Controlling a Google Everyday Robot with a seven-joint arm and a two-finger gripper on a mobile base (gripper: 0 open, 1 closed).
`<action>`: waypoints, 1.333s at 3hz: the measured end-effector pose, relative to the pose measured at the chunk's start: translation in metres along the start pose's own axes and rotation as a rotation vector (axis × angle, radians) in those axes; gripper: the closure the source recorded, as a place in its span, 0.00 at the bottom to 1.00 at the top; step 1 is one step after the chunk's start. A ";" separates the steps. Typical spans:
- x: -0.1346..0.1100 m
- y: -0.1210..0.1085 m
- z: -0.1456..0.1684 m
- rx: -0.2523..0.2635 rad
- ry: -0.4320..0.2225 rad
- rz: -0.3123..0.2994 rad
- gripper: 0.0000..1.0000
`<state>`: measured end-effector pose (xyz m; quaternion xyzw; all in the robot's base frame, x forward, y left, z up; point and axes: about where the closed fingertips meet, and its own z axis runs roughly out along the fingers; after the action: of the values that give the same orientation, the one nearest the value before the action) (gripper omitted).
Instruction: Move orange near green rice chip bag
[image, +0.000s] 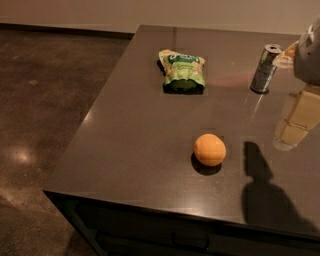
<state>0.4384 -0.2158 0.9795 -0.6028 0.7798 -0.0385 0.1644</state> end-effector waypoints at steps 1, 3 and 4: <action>0.000 0.000 0.000 0.000 0.000 0.000 0.00; -0.028 0.021 0.027 -0.030 -0.047 -0.066 0.00; -0.044 0.038 0.054 -0.068 -0.070 -0.099 0.00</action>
Offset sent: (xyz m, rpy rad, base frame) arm -0.0041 0.0291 -0.0221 0.0087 0.0264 0.0779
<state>0.4292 -0.1558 0.9280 -0.6468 0.7438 0.0009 0.1688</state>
